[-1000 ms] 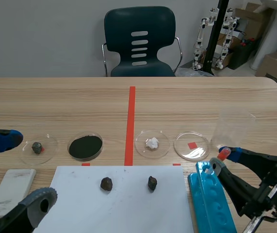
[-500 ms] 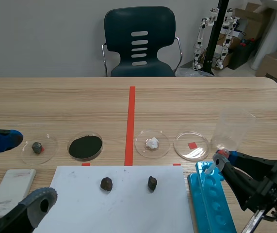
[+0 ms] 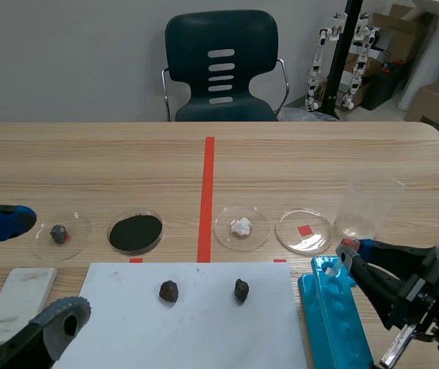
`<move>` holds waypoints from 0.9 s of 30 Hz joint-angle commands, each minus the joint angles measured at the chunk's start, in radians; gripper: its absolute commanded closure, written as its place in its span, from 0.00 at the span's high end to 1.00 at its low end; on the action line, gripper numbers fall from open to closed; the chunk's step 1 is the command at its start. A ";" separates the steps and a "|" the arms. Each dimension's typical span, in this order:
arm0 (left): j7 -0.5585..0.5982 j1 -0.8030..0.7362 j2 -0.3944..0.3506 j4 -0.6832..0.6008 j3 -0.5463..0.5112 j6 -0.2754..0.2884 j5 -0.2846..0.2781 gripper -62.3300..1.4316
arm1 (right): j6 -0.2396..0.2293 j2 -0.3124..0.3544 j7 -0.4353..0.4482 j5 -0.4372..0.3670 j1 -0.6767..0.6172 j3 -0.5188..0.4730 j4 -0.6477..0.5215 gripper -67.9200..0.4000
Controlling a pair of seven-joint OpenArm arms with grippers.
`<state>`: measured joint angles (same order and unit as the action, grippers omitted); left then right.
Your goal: Pick up the dropper by the top with the right hand
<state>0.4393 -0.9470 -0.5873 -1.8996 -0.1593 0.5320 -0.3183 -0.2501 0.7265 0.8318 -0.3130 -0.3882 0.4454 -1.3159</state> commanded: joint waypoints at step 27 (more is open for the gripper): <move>0.016 0.003 0.005 -0.009 0.003 0.002 -0.014 1.00 | 0.053 0.232 -0.045 -0.154 -0.370 -0.325 -0.530 0.02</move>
<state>0.4393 -0.9470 -0.5873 -1.8996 -0.1593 0.5320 -0.3183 -0.2058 0.9543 0.7769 -0.4553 -0.7582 0.1287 -1.8294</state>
